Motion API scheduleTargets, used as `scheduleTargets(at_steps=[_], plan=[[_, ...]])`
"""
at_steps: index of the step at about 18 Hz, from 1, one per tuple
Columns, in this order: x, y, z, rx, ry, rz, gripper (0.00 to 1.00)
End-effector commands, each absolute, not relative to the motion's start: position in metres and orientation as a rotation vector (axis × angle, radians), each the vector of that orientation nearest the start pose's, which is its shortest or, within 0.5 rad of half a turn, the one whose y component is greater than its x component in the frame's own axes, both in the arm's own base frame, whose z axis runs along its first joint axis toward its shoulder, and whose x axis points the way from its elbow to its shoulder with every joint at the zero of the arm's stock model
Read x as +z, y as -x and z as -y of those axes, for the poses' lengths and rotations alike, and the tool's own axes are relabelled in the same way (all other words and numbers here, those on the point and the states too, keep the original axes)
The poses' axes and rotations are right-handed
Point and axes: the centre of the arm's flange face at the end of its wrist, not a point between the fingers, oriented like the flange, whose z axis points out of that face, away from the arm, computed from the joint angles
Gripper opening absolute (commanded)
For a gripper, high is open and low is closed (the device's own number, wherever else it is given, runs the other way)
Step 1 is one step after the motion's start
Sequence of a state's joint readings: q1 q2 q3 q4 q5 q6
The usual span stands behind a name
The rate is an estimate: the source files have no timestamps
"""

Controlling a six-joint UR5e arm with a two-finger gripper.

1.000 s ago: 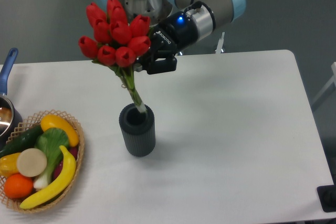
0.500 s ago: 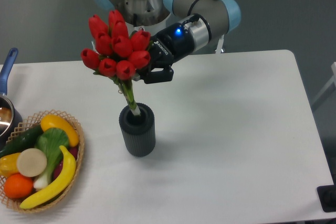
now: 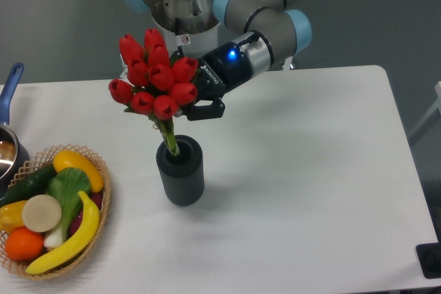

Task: Insert the flowers into the vase
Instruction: 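Lower the tulip stems into the black vase opening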

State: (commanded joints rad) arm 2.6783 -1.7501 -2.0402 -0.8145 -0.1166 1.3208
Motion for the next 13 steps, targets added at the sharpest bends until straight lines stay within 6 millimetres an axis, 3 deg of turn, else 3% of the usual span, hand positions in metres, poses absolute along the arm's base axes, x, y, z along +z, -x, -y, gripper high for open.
scheduleTargets(at_steps=[13], plan=[[0.321,0.341,-0.421,-0.504,1.466,-0.203,0.36]])
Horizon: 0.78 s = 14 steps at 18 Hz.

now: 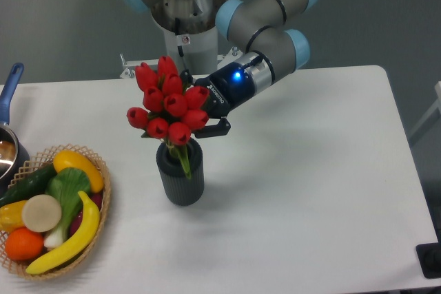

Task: Insert the flowers into the vase
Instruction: 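Lower the tulip stems into the black vase opening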

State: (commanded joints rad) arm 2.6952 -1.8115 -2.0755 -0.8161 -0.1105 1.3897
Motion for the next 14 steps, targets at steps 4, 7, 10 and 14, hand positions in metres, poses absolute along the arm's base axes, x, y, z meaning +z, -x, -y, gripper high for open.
scheduleTargets(at_steps=[4,7,10,14], plan=[[0.311,0.341,-0.421,-0.513,1.475,-0.191,0.36],[0.305,0.342,-0.419,-0.518,1.480,-0.178,0.36],[0.298,0.341,-0.416,-0.514,1.489,-0.172,0.36],[0.290,0.338,-0.414,-0.517,1.490,-0.165,0.36]])
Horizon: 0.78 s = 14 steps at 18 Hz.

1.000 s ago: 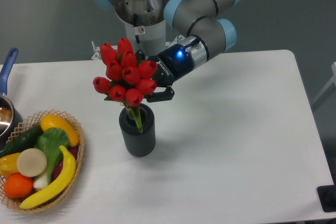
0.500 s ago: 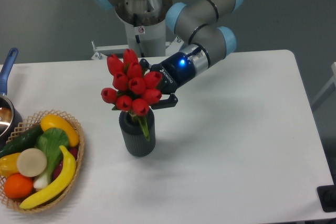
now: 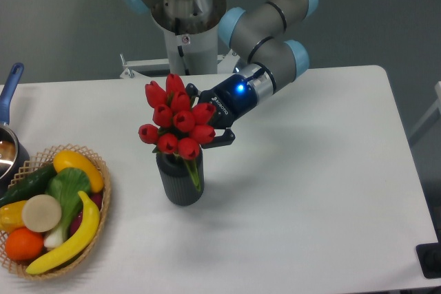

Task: Insert the flowers into the vase
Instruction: 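Lower the tulip stems into the black vase opening, then push the tulips further down into the vase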

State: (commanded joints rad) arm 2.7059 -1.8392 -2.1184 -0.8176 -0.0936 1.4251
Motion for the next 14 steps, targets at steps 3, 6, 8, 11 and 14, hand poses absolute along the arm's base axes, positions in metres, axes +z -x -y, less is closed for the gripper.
scheduleTargets(at_steps=[3,6,8,11,14], plan=[[0.281,0.341,-0.414,-0.526,1.492,-0.152,0.36],[0.274,0.343,-0.414,-0.530,1.495,-0.144,0.36],[0.271,0.343,-0.414,-0.517,1.493,-0.152,0.37],[0.268,0.342,-0.412,-0.518,1.493,-0.148,0.37],[0.265,0.341,-0.411,-0.520,1.494,-0.143,0.41]])
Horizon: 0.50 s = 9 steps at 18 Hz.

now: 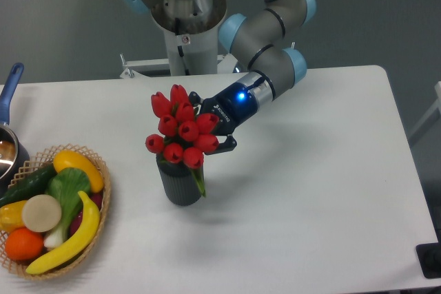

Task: Insert the flowers into the vase
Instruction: 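Push the tulips further down into the vase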

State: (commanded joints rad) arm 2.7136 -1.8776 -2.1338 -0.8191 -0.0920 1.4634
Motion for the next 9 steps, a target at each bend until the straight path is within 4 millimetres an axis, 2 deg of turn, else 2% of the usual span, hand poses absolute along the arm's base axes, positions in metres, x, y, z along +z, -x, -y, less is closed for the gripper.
scheduleTargets(at_steps=[3,6,9], plan=[[0.2633,0.3429,-0.4079,-0.511,1.494,-0.139,0.51],[0.2612,0.3422,-0.4076,-0.513,1.496,-0.137,0.56],[0.2615,0.3416,-0.4074,-0.508,1.495,-0.142,0.67]])
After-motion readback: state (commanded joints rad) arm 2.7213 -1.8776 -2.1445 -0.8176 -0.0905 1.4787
